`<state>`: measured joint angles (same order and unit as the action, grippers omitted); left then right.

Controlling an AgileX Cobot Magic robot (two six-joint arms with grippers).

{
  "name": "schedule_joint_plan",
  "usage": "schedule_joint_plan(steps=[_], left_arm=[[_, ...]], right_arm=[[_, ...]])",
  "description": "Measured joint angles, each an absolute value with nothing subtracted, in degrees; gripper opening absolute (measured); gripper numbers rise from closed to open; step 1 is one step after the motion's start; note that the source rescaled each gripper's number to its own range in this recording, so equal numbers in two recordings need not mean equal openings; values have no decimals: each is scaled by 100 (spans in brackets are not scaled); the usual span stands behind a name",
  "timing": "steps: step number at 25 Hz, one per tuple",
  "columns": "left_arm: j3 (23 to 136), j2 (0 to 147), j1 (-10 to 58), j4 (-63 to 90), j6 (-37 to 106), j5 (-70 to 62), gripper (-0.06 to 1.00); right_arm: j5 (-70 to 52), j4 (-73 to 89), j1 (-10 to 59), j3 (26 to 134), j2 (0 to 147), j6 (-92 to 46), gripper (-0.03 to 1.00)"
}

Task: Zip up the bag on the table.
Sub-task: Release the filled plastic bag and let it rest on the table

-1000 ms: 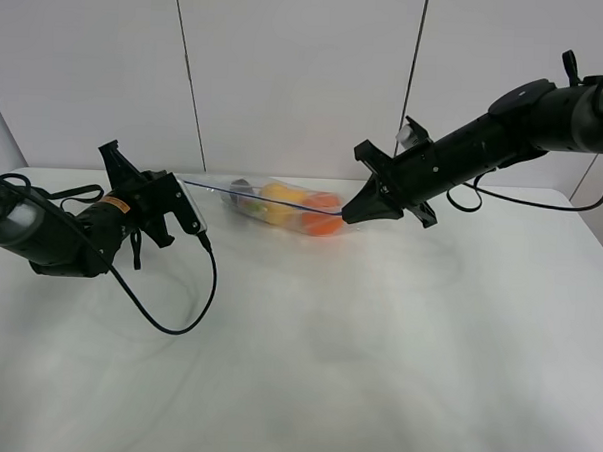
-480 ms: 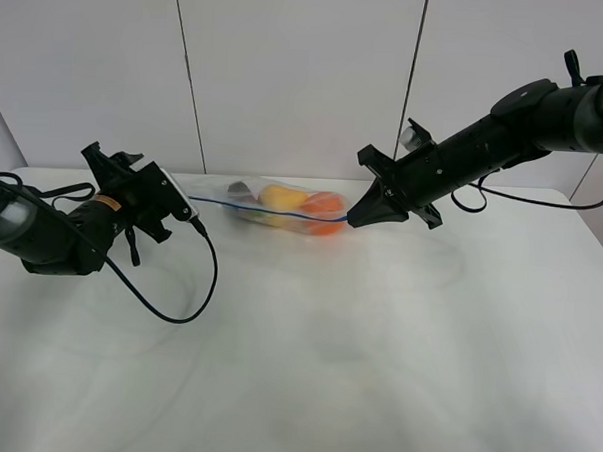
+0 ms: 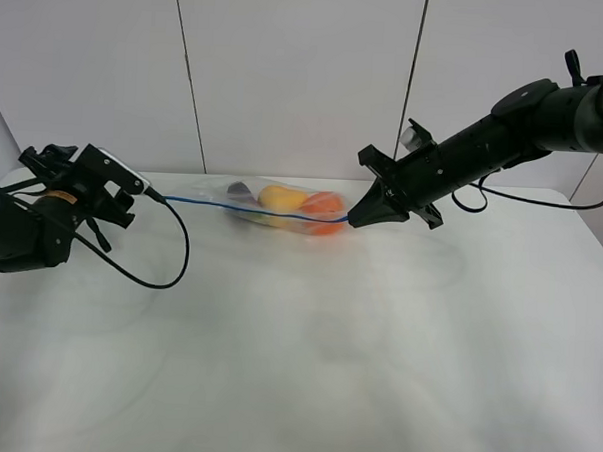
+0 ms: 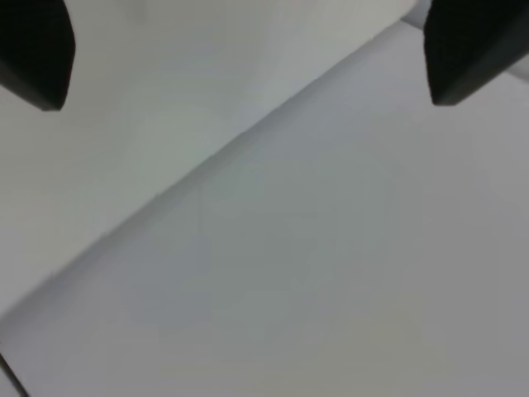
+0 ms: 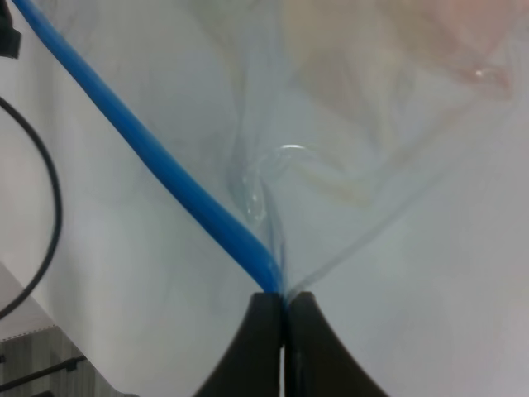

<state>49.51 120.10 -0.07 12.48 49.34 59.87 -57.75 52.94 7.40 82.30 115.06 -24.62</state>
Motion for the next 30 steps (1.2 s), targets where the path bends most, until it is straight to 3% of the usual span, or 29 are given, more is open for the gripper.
schedule_joint_plan(steps=[7,12,20,27,30], left_arm=[[4951,11932,-7,1419,3396,6368,94],[4945,11503,-14,1356,2287,5416,94],[5549,10775,-111,606,1051,1703,94],[7030,10728,-111,408,992,-3002,94],[7573,10728,-111,403,968,-4131,94]], right_arm=[[-5775,5294,740,8230,11506,-2462,0],[-5775,5294,740,8230,11506,-2462,0],[-5775,5294,740,8230,11506,-2462,0],[-5780,5294,740,8230,11506,-2456,0],[-5780,5294,740,8230,11506,-2456,0]])
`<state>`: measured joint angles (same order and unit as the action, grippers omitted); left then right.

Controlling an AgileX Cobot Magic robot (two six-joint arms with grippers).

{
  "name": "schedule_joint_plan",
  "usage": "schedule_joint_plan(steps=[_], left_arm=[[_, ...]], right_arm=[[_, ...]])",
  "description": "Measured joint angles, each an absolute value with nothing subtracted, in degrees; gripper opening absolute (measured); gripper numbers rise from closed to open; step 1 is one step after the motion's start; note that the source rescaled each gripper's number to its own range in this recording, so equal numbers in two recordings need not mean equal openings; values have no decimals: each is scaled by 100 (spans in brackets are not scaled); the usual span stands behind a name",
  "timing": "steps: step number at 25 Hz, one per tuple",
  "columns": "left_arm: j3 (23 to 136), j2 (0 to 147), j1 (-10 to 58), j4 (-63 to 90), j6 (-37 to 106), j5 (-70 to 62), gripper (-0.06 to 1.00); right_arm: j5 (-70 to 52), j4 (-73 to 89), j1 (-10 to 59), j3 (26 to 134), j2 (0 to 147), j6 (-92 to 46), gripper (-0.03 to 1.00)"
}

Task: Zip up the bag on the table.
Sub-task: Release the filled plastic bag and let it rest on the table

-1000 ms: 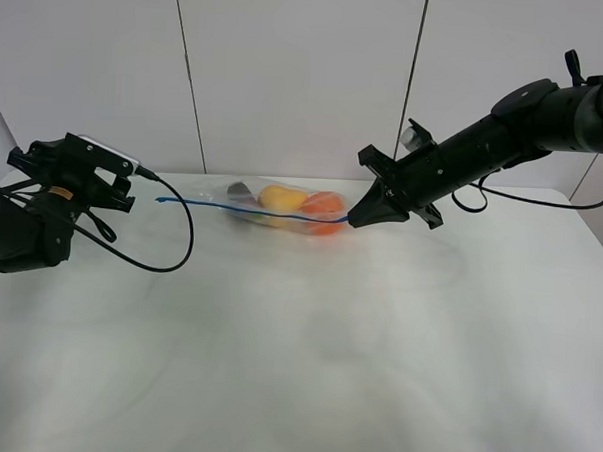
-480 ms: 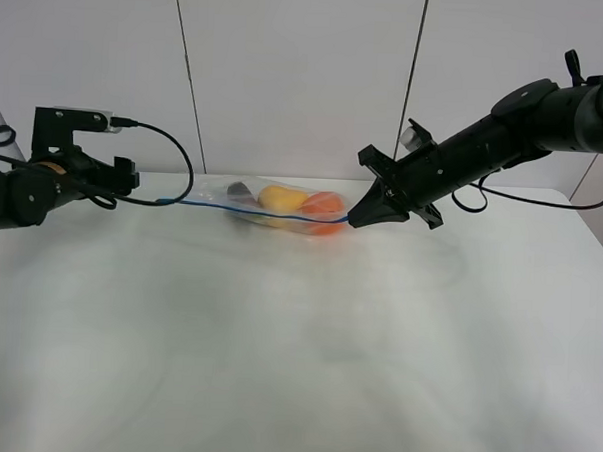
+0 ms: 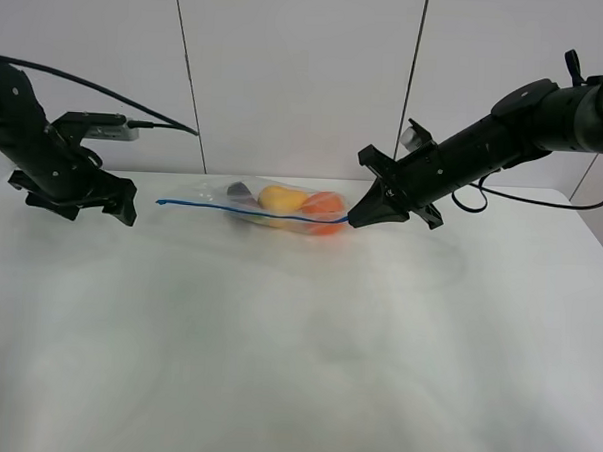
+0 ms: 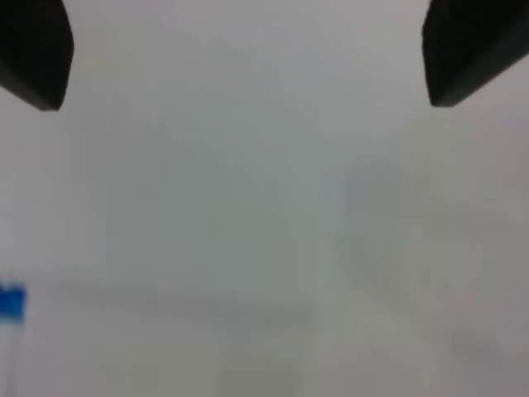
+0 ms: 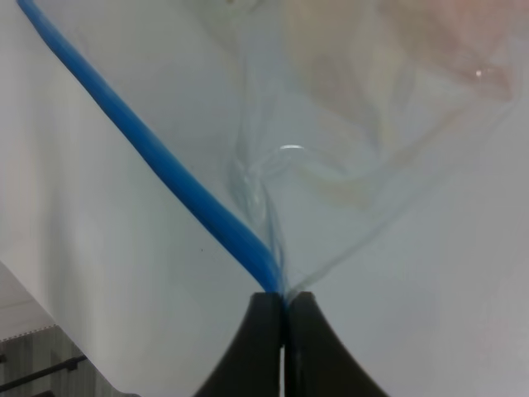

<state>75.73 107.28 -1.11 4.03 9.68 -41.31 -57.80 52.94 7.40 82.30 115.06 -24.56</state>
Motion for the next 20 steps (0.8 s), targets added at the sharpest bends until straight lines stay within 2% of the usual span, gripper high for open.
schedule_joint_plan(steps=[6,12,20], left_arm=[[8140,10728,-111,408,655,-5091,99],[8355,10726,-129,414,611,-6126,100],[8363,10685,-486,381,571,-6907,100]], right_arm=[[-5780,5293,740,8230,11506,-2451,0],[-5780,5293,740,8230,11506,-2451,0],[-5786,5293,740,8230,11506,-2451,0]])
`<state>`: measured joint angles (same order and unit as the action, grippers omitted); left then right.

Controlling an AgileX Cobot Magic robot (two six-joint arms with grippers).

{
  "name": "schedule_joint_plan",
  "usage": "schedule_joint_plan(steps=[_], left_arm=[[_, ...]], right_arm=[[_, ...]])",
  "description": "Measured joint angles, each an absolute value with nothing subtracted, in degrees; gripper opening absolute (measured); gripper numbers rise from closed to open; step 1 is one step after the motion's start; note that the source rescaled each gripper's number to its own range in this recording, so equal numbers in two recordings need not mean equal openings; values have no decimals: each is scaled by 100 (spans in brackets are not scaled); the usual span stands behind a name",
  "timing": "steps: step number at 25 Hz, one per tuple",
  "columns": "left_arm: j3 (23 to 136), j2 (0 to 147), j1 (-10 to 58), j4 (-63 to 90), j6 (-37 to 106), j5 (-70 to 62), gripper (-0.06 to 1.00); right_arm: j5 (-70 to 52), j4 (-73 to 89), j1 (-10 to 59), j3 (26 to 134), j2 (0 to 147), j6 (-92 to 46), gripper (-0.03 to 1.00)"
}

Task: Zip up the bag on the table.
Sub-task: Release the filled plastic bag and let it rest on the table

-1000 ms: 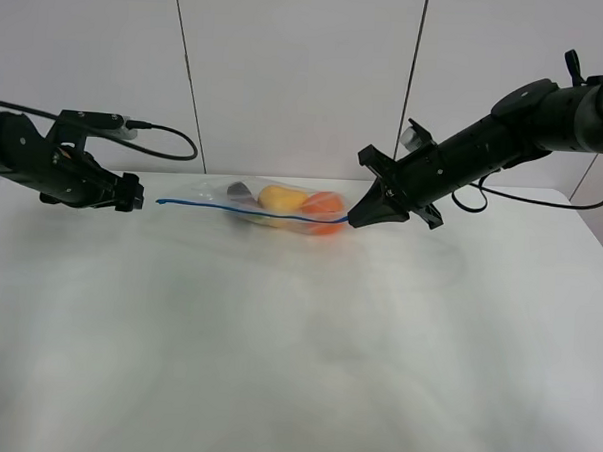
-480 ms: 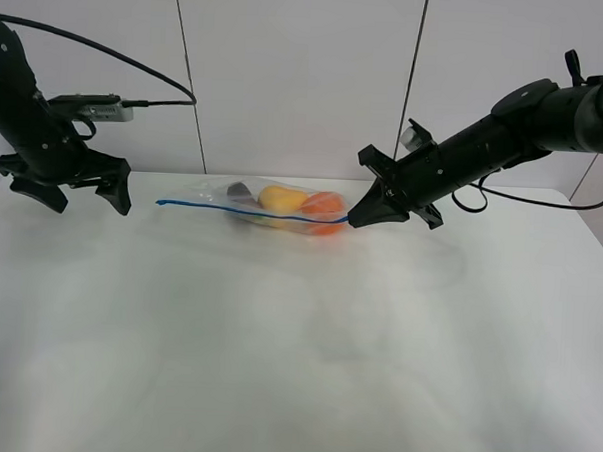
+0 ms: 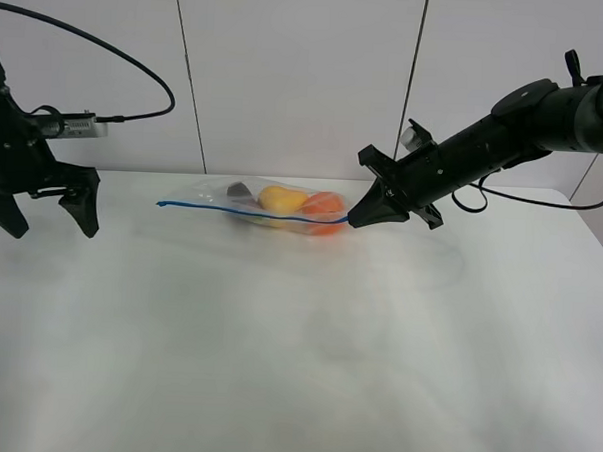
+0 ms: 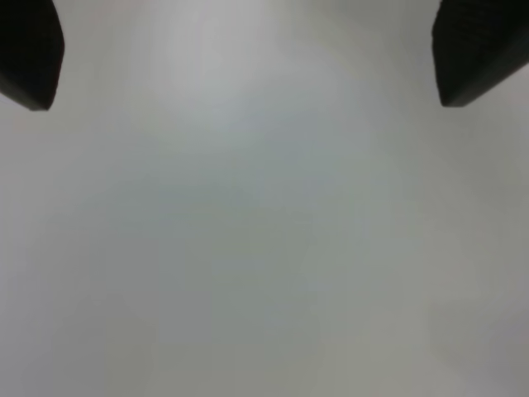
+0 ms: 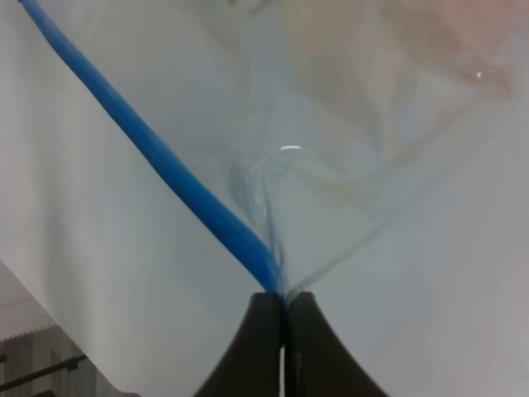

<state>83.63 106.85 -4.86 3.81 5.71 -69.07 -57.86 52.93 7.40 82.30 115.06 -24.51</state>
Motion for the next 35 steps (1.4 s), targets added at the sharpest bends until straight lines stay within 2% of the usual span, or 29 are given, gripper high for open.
schedule_joint_plan(steps=[4,8,21,29,35], left_arm=[[8203,10565,-486,392,565,-6930,100],[7558,9980,-486,392,559,-6931,100],[4725,6213,-486,392,540,-6674,100],[3384,4599,-478,392,401,-6154,100],[2930,3989,58,392,374,-6043,100]], right_arm=[[-5790,5293,740,8230,11506,-2451,0],[-5790,5293,740,8230,11506,-2451,0],[-5790,5293,740,8230,11506,-2451,0],[-5790,5293,740,8230,11506,-2451,0],[-5790,5293,740,8230,11506,-2451,0]])
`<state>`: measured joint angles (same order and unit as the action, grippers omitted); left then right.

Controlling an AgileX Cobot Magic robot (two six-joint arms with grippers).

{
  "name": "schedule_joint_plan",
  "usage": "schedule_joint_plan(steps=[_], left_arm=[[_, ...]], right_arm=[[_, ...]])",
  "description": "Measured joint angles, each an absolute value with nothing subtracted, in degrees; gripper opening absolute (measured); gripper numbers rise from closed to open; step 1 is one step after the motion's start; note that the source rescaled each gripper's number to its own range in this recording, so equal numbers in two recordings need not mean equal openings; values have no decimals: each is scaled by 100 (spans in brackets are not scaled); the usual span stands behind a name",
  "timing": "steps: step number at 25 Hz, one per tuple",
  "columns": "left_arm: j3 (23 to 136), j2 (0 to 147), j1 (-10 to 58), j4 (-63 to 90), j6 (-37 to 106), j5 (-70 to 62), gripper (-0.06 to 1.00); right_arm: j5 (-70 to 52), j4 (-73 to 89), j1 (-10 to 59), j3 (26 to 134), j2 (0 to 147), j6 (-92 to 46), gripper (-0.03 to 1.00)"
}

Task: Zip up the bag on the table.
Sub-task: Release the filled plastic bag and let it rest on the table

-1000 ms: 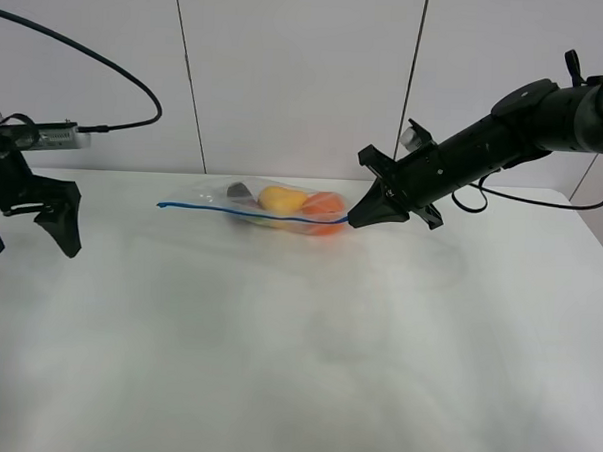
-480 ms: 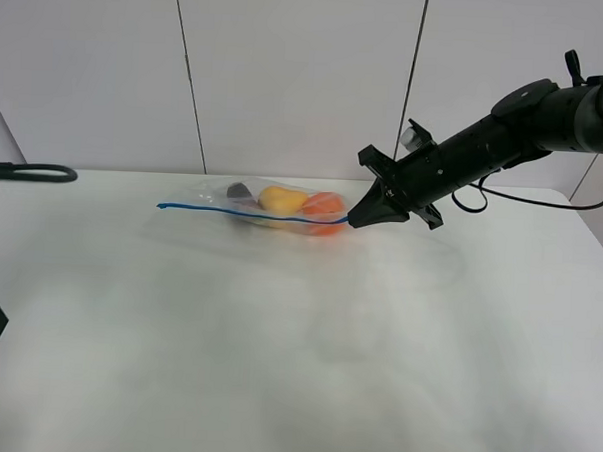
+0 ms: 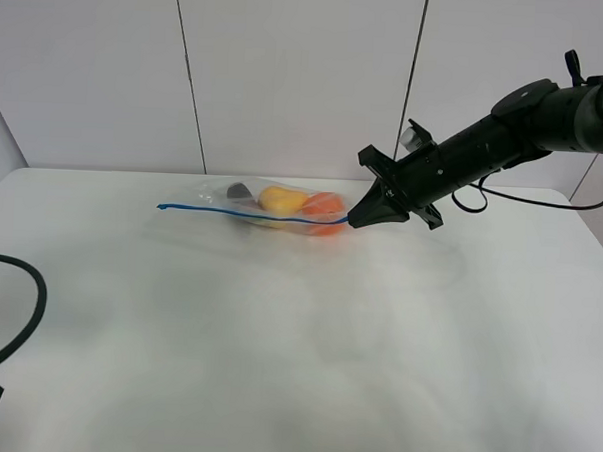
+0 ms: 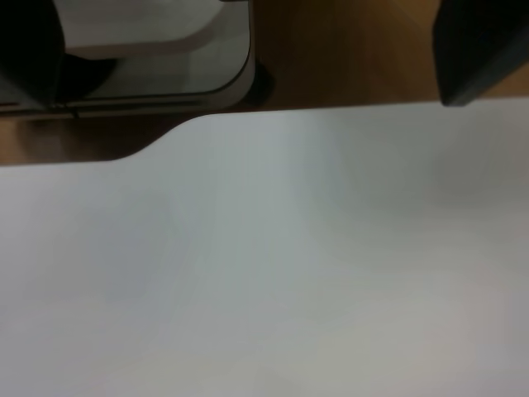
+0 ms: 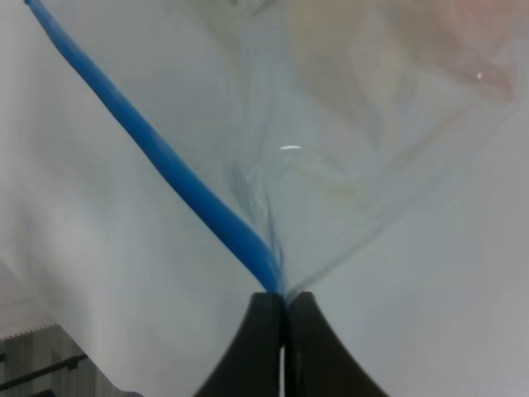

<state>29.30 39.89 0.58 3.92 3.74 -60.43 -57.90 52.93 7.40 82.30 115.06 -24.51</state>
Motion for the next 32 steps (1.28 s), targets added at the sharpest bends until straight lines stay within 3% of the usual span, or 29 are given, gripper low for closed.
schedule_joint_plan(steps=[12,26,32], left_arm=[[2831,3710,159,398,239,-6103,100],[2822,496,159,398,225,-6092,100],[2802,-14,19,398,225,-6097,100]], right_arm=[[-5793,5293,740,8230,11506,-2451,0],[-5797,5288,740,8230,11506,-2456,0],[-5797,5288,740,8230,11506,-2456,0]])
